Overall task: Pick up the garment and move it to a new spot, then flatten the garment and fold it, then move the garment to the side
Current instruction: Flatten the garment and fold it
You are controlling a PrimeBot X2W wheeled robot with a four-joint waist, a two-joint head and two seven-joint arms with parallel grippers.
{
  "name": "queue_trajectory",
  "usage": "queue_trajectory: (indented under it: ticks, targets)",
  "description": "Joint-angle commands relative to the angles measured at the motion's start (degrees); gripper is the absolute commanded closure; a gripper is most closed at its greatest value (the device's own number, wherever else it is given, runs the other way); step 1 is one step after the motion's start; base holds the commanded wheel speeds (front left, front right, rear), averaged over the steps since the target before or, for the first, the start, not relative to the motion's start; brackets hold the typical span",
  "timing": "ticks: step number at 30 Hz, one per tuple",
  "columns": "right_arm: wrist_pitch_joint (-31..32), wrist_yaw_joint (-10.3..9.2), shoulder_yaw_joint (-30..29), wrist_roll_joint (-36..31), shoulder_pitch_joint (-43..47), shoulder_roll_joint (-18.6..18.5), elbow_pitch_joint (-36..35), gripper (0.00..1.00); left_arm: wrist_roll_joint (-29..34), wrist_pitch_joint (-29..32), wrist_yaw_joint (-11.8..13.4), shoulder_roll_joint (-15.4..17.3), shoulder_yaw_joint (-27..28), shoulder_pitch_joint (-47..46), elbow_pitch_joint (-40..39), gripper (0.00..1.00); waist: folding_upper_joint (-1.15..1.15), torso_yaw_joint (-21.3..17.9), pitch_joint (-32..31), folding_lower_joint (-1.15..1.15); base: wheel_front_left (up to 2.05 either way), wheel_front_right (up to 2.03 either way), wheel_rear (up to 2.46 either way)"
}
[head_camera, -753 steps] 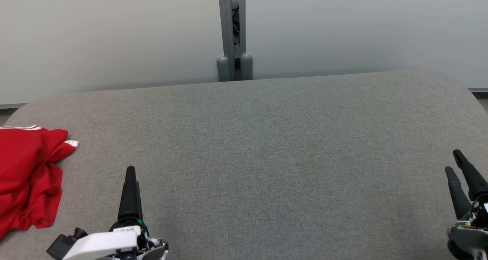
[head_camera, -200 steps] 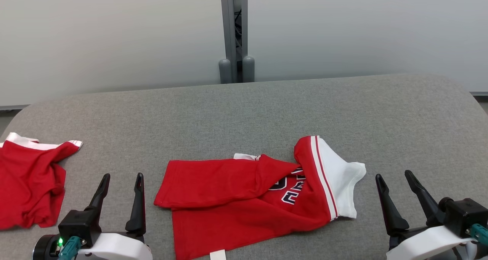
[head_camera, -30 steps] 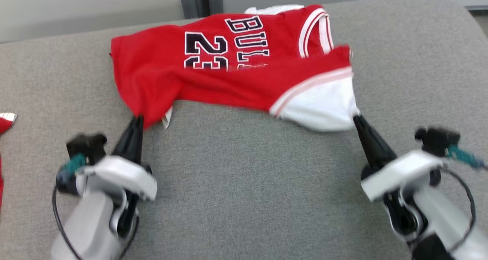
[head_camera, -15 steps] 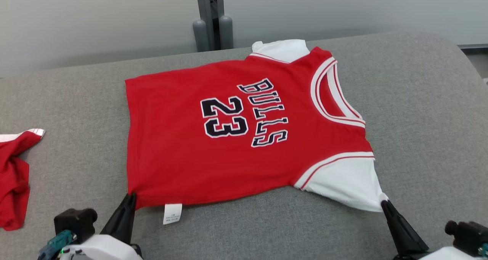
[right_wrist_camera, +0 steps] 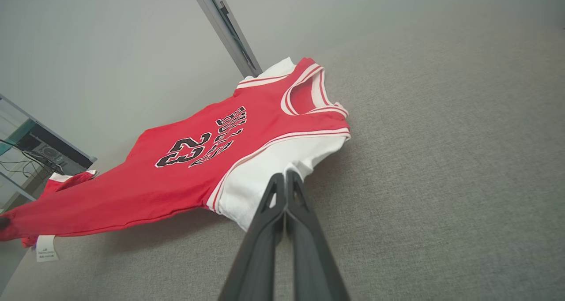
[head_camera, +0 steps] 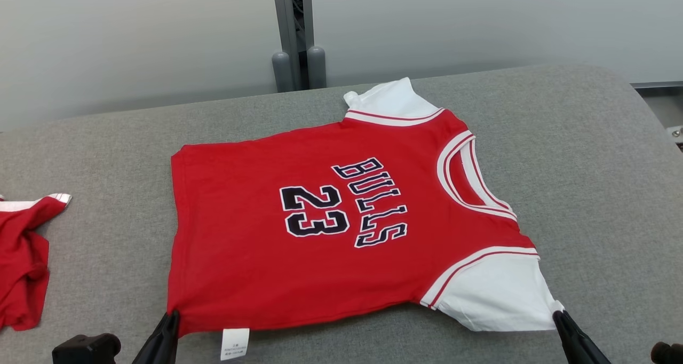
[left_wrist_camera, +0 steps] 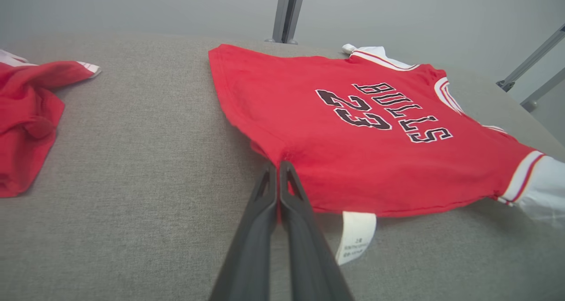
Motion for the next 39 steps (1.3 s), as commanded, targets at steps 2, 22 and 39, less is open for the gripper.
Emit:
queue_trajectory:
  ticks: [2, 22, 39]
  targets:
    - [1.46, 0.02, -0.95, -0.75, 0.73, 0.45, -1.53, 1.0, 0.05, 0.54, 0.76, 0.48, 0.34, 0.76, -0.45, 1.0, 0.0, -0.14, -0.12, 0.0, 0.0, 0.0, 0.0]
    - [5.4, 0.03, -2.01, -0.51, -18.73, 0.28, 3.8, 1.0, -0.8, 0.39, -3.36, -0.47, -0.59, -12.4, 5.75, 1.0, 0.0, 2.41, 8.22, 0.0, 0.0, 0.0, 0.0]
    - [2.09, 0.03, 5.52, 0.9, -47.85, -6.93, 25.21, 1.0, -3.93, 1.69, -7.16, -1.77, 0.06, -25.54, 14.52, 1.0, 0.0, 4.18, 17.83, 0.0, 0.0, 0.0, 0.0]
